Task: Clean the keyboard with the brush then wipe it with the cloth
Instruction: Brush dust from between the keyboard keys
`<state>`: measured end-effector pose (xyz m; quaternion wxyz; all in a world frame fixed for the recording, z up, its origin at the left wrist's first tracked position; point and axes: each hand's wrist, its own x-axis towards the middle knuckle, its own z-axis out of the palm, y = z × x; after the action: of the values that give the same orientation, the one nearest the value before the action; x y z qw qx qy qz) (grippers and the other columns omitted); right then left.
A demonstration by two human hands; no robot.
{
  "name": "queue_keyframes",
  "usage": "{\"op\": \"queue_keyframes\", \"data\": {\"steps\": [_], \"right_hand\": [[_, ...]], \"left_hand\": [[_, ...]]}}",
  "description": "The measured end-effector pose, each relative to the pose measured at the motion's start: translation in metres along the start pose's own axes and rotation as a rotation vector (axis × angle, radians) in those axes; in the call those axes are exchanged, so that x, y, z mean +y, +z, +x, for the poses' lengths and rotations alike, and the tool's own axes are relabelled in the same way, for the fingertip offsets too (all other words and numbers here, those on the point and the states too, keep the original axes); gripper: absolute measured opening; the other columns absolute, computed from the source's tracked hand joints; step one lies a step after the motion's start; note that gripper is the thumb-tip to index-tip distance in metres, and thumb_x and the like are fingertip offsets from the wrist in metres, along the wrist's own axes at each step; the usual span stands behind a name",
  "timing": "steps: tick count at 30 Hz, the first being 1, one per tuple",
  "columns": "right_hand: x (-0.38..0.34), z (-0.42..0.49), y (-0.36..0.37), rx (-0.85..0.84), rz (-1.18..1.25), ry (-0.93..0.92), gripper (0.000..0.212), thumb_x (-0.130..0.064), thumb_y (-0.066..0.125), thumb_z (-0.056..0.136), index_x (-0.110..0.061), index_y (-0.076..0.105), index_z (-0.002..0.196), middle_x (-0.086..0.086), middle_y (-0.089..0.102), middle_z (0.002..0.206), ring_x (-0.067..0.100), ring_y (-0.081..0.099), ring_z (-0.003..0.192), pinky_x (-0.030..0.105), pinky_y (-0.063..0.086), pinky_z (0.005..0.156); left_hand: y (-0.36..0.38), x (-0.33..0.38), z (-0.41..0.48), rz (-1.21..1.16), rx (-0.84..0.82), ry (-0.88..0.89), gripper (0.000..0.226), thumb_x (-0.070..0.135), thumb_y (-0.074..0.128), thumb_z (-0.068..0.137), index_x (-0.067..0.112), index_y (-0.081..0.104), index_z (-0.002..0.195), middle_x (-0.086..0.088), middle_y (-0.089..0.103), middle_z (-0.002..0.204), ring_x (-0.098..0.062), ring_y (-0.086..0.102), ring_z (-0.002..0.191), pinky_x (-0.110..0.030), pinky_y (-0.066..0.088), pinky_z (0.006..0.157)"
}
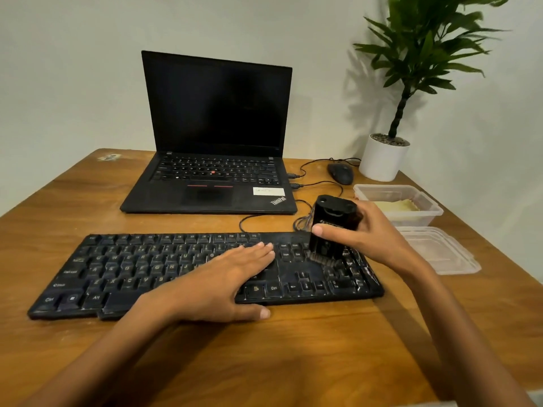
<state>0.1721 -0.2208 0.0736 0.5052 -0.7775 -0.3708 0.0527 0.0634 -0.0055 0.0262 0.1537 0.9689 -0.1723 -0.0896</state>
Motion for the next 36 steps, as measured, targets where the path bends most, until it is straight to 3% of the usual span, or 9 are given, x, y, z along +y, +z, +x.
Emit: {"op": "queue_keyframes", "data": {"steps": [7, 11, 14, 17, 22, 25, 30, 32, 36], "right_hand": [[0.017, 0.006, -0.020, 0.163, 0.090, 0.016, 0.029, -0.026, 0.072, 0.069, -0.018, 0.063, 0.095, -0.004, 0.068, 0.093, 0.001, 0.064, 0.087, 0.014, 0.048, 0.073], [0.024, 0.015, -0.016, 0.059, 0.094, 0.037, 0.040, -0.030, 0.071, 0.069, -0.012, 0.062, 0.103, 0.006, 0.068, 0.103, 0.015, 0.063, 0.100, 0.027, 0.050, 0.085], [0.029, 0.010, -0.025, -0.030, 0.014, 0.148, 0.037, -0.034, 0.071, 0.066, -0.021, 0.060, 0.098, -0.004, 0.067, 0.097, 0.008, 0.063, 0.094, 0.016, 0.047, 0.075], [0.026, 0.013, -0.042, -0.001, -0.103, 0.153, 0.026, -0.033, 0.071, 0.070, -0.025, 0.060, 0.092, -0.009, 0.066, 0.090, 0.007, 0.062, 0.087, 0.016, 0.044, 0.071], [0.023, 0.026, -0.010, -0.110, -0.058, 0.087, 0.024, -0.027, 0.070, 0.076, -0.020, 0.062, 0.098, -0.006, 0.068, 0.095, 0.000, 0.063, 0.089, 0.012, 0.048, 0.078], [0.029, 0.022, -0.023, -0.089, -0.063, 0.130, 0.022, -0.022, 0.069, 0.076, -0.027, 0.056, 0.093, -0.013, 0.064, 0.091, -0.012, 0.060, 0.078, 0.004, 0.044, 0.067], [0.023, 0.029, -0.039, -0.034, -0.124, 0.108, 0.031, -0.036, 0.070, 0.070, -0.020, 0.061, 0.095, -0.004, 0.067, 0.090, 0.006, 0.062, 0.086, 0.015, 0.049, 0.071], [0.024, 0.035, -0.024, -0.087, -0.108, 0.083, 0.035, -0.034, 0.070, 0.072, -0.016, 0.062, 0.100, -0.002, 0.067, 0.096, 0.006, 0.062, 0.091, 0.015, 0.049, 0.078], [0.032, 0.034, -0.039, -0.124, -0.134, 0.156, 0.023, -0.026, 0.069, 0.077, -0.028, 0.056, 0.096, -0.010, 0.063, 0.095, 0.001, 0.059, 0.087, 0.008, 0.046, 0.069]], "left_hand": [[-0.015, 0.012, 0.014, -0.073, -0.002, 0.021, 0.093, 0.064, 0.048, 0.079, 0.030, -0.008, 0.145, 0.023, -0.022, 0.141, 0.013, -0.021, 0.124, 0.006, -0.017, 0.086], [-0.016, 0.020, 0.044, -0.046, -0.014, 0.019, 0.097, 0.063, 0.051, 0.079, 0.021, -0.005, 0.147, 0.010, -0.013, 0.153, 0.010, -0.013, 0.126, -0.012, -0.011, 0.103], [-0.011, 0.018, 0.052, -0.077, -0.040, 0.003, 0.099, 0.064, 0.052, 0.078, 0.021, -0.004, 0.148, 0.009, -0.013, 0.154, 0.010, -0.012, 0.126, -0.017, -0.008, 0.106], [-0.009, 0.017, 0.051, -0.086, -0.034, 0.004, 0.101, 0.066, 0.052, 0.077, 0.022, -0.005, 0.148, 0.010, -0.014, 0.153, 0.010, -0.014, 0.127, -0.017, -0.007, 0.107], [-0.008, 0.016, 0.051, -0.087, -0.015, 0.005, 0.100, 0.066, 0.052, 0.077, 0.022, -0.004, 0.148, 0.011, -0.013, 0.154, 0.010, -0.012, 0.127, -0.016, -0.006, 0.106], [-0.007, 0.015, 0.050, -0.094, -0.011, 0.002, 0.099, 0.066, 0.053, 0.077, 0.024, -0.003, 0.148, 0.013, -0.011, 0.153, 0.011, -0.012, 0.127, -0.015, -0.007, 0.105], [-0.008, 0.015, 0.051, -0.084, -0.016, 0.003, 0.100, 0.066, 0.053, 0.076, 0.024, -0.003, 0.148, 0.013, -0.013, 0.153, 0.011, -0.013, 0.126, -0.016, -0.008, 0.104], [-0.007, 0.016, 0.050, -0.082, -0.010, 0.000, 0.100, 0.066, 0.052, 0.076, 0.024, -0.003, 0.148, 0.013, -0.013, 0.153, 0.011, -0.013, 0.125, -0.015, -0.008, 0.104], [-0.007, 0.016, 0.050, -0.085, -0.004, 0.000, 0.100, 0.066, 0.053, 0.076, 0.024, -0.002, 0.148, 0.013, -0.011, 0.153, 0.012, -0.011, 0.126, -0.015, -0.006, 0.105]]}}
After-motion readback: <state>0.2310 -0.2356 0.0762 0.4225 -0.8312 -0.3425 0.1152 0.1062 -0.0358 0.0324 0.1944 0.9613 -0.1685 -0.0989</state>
